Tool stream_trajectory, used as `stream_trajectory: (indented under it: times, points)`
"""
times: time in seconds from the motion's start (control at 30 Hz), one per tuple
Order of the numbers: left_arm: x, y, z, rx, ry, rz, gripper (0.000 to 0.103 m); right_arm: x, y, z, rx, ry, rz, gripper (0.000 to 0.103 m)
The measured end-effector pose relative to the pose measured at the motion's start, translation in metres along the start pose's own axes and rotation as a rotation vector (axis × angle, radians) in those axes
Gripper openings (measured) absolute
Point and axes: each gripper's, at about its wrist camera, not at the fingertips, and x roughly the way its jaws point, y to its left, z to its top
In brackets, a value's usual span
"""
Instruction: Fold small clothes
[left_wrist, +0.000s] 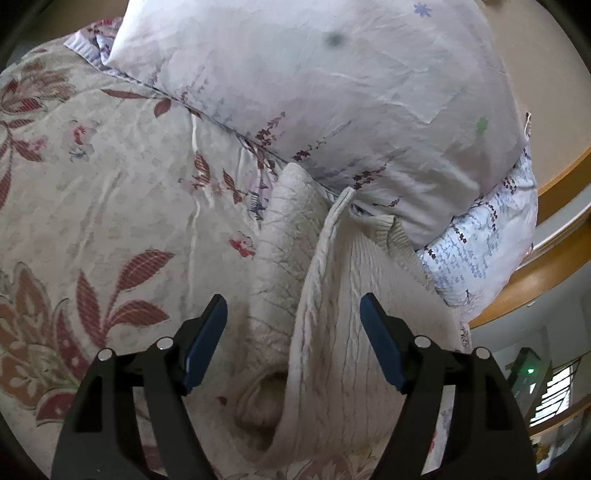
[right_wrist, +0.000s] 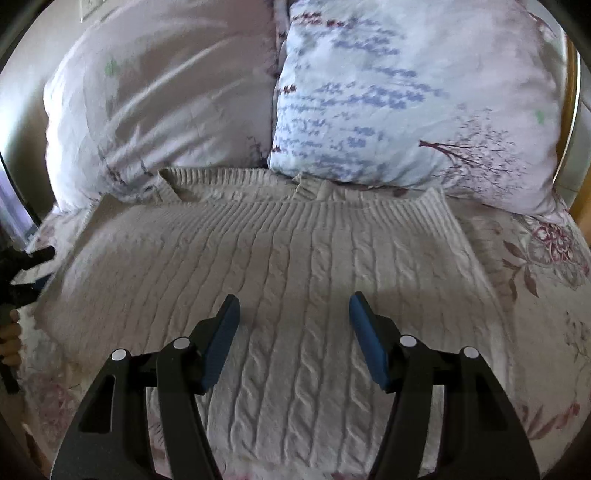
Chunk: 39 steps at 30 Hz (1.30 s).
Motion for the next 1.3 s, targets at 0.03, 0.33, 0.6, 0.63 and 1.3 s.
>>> stream_trajectory:
  times: [0.03,0.33,0.6,0.63,1.3]
  points:
    - [0.001,0.000,0.001,-0.002,0.001,-0.005,0.074,0.003,0.002,-0.001,-0.005,0.005,-0.009,0.069]
    - [0.017,-0.012,0.005,0.026,0.004,-0.008,0.074,0.010,0.005,-0.005,-0.024,-0.016,-0.032,0.076]
    - [0.027,-0.020,0.008,0.042,0.010,0.020,0.065,0.013,0.001,-0.004,0.000,-0.018,0.007,0.080]
    - [0.029,-0.022,0.008,0.043,0.010,0.028,0.062,0.013,-0.002,-0.004,0.012,-0.021,0.031,0.082]
    - [0.021,-0.088,0.005,-0.014,0.001,-0.181,0.018,-0.001,-0.065,-0.006,0.370,-0.148,0.493,0.099]
